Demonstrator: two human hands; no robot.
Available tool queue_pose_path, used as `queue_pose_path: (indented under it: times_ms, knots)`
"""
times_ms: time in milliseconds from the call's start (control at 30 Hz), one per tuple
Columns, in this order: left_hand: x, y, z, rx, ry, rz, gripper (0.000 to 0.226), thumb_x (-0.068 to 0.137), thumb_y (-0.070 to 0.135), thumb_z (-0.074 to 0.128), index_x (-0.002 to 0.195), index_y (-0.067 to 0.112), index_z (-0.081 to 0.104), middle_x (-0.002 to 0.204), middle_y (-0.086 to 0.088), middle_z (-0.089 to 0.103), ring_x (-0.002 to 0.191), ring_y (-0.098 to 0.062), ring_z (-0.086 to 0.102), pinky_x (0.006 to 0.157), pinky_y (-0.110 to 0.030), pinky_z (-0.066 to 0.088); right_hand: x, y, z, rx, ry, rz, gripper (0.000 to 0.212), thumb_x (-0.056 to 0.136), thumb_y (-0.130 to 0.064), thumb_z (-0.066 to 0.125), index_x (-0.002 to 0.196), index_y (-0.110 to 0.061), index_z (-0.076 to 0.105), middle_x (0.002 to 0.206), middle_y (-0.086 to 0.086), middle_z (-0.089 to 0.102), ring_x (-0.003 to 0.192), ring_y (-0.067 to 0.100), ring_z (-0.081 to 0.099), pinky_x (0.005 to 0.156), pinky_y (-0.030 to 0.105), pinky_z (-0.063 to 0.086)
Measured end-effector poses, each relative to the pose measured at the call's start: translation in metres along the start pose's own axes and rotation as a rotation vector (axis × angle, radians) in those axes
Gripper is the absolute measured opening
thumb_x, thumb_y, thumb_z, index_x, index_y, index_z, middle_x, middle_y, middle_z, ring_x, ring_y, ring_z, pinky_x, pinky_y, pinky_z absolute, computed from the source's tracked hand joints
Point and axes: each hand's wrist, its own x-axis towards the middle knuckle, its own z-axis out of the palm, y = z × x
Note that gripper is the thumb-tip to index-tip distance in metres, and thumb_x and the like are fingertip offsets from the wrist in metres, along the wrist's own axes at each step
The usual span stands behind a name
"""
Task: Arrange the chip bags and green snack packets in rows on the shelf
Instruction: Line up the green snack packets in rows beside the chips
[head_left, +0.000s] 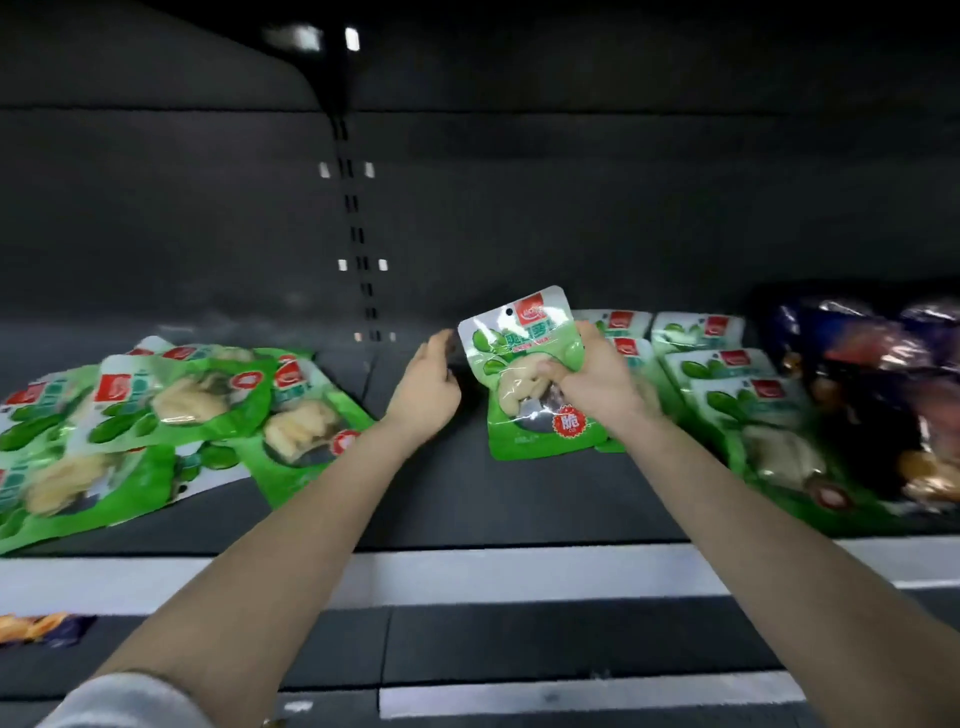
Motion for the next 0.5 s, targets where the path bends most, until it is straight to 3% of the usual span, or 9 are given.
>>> queue_pose_path:
  times_ms: [67,167,300,433,500]
  knots:
    - [0.007,0.018,0.028,0.072,-0.092,0.032,0.058,0.085,-0.005,0.034,0.141,0.008,0.031,0.139,-0.016,0.042,0.13,-0.032,0.038,0.107,-0.033,0.03,-0.009,0.018,-0.025,0.005,0.059,0.047,0.03,0.089,-0.017,0.065,0.111,-0.024,0.046,0.081,-0.015,0.059,0.076,0.001,0.057,0.063,0.016,0.039]
    - [0.008,0.041,0.06,0.222,-0.196,0.062,0.056,0.086,-0.002,0.035,0.141,0.004,0.029,0.137,-0.022,0.04,0.124,-0.038,0.038,0.106,-0.038,0.028,-0.024,0.038,-0.055,-0.028,0.085,0.122,0.034,0.088,-0.016,0.065,0.117,-0.017,0.049,0.091,-0.003,0.066,0.08,0.012,0.063,0.064,0.023,0.048]
    - [0.008,0.046,0.08,0.417,-0.198,0.146,0.057,0.086,0.006,0.036,0.142,0.009,0.028,0.139,-0.019,0.041,0.125,-0.036,0.037,0.109,-0.038,0.026,-0.044,0.05,-0.075,-0.098,0.02,0.194,0.036,0.09,-0.016,0.062,0.124,-0.013,0.047,0.093,-0.003,0.062,0.072,0.007,0.061,0.054,0.012,0.049]
    - [0.01,0.04,0.08,0.43,-0.208,0.172,0.053,0.09,0.009,0.034,0.143,0.011,0.029,0.144,-0.016,0.037,0.131,-0.035,0.032,0.112,-0.037,0.022,-0.054,0.05,-0.074,-0.206,0.048,0.223,0.029,0.093,-0.019,0.058,0.119,-0.013,0.045,0.104,-0.001,0.06,0.089,0.013,0.058,0.063,0.02,0.042]
    - [0.01,0.04,0.08,0.445,-0.215,0.187,0.052,0.092,0.01,0.033,0.144,0.011,0.029,0.146,-0.015,0.035,0.132,-0.034,0.03,0.113,-0.037,0.021,-0.057,0.047,-0.07,-0.286,0.064,0.235,0.043,0.095,-0.018,0.055,0.134,-0.01,0.039,0.112,-0.001,0.056,0.098,0.014,0.052,0.076,0.023,0.038]
